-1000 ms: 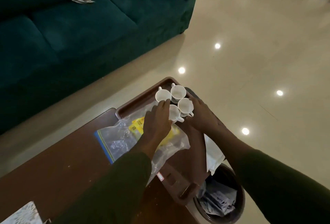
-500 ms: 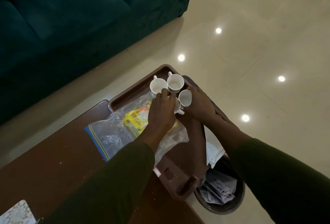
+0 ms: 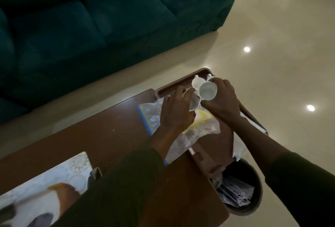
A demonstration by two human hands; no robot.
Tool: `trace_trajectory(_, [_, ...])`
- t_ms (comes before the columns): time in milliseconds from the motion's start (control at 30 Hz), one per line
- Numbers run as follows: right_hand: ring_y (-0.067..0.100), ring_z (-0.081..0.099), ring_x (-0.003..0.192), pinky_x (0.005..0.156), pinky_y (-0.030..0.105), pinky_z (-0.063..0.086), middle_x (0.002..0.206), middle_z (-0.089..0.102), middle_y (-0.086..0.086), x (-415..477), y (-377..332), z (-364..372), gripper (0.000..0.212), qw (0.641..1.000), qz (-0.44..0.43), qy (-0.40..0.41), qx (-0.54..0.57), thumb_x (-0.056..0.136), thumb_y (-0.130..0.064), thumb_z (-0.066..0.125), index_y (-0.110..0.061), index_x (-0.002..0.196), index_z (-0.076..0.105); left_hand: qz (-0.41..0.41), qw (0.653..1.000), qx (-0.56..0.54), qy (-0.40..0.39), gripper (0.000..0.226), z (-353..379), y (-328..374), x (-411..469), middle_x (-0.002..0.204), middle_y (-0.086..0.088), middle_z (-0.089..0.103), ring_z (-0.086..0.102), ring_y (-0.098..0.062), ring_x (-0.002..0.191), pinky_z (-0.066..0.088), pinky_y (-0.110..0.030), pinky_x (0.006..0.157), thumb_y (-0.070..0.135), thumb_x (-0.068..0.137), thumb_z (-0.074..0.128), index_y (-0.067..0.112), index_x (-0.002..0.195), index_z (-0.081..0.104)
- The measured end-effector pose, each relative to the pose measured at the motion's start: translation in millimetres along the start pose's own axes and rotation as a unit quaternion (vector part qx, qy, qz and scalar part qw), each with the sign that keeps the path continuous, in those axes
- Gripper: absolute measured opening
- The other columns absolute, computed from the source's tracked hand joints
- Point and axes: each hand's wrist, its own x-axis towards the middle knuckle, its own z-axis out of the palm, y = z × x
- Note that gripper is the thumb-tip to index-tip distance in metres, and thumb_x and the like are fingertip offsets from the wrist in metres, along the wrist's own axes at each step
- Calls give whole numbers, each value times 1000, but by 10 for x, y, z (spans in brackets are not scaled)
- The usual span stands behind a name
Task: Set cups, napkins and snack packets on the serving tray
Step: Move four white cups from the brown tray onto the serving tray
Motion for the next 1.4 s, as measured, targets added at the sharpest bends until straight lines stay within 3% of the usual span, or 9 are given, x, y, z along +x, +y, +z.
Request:
trace_trajectory(133, [27,50,110,84,34,42,115,59,7,-278,-760,395,58,998,-55,-34,26,64,-33,74,-14,115,53,-56,998,2,21,72,-368,-590,-685,134,-4,48,61,-31,101,52,-39,80,36,71,72,24,136,45])
trace_trajectory(300, [25,51,100,75,32,40,109,56,8,-843,-1653,1083,55,985,-117,-90,85,65,-45,70,-16,109,54,-138,990,8,23,66,-739,-1397,-1664,141,-2,48,56,-23,117,51,-39,95,45,80,69,27,138,44])
trace_trajectory(467, [23,52,100,76,31,41,106,56,0,-1358,-2369,1715,55,974,-167,-141,61,61,-35,72,-20,110,53,-196,979,47,33,68,-1230,-2102,-2596,128,0,53,58,-22,107,52,-32,81,46,72,74,28,132,46])
trace_trajectory(633, [23,56,97,78,39,49,109,59,1,-1820,-2978,2095,58,959,-192,-201,58,56,-31,73,-24,109,52,-269,962,39,34,67,-1488,-2629,-3375,135,-2,52,62,-26,108,54,-36,81,42,73,72,27,133,45])
trace_trajectory(833, [25,48,119,89,41,50,131,52,4,-2489,-3349,2588,75,929,-206,-307,1,64,-23,77,-19,132,45,-389,921,8,33,66,-1487,-3127,-4191,134,-4,47,57,-27,115,54,-38,82,35,75,74,21,134,47])
trace_trajectory(1033, [24,50,116,83,39,51,130,57,1,-2810,-3401,2972,78,909,-257,-320,-68,62,-27,80,-22,131,46,-409,911,-19,46,66,-1371,-3373,-4483,136,-6,48,55,-28,117,53,-38,82,34,75,76,17,131,47])
trace_trajectory(1167, [24,52,115,86,37,48,127,60,0,-2879,-3437,3075,78,903,-292,-304,-87,59,-23,80,-22,129,47,-419,906,-30,58,71,-1293,-3393,-4472,142,-8,44,55,-29,120,54,-39,83,41,77,73,16,135,42])
trace_trajectory(1267, [26,45,127,99,44,42,139,52,-1,-2899,-3506,3030,79,887,-316,-319,-105,64,-18,79,-26,134,45,-415,909,3,27,86,-1309,-3412,-4488,152,-8,34,47,-29,131,51,-44,94,48,76,73,22,146,31])
trace_trajectory(1400, [27,39,131,104,50,41,146,42,0,-3025,-3520,2918,77,927,-248,-273,-63,64,-22,78,-30,133,45,-292,956,11,-27,87,-1428,-3535,-4585,159,-3,25,36,-28,138,48,-44,99,14,75,71,28,149,29])
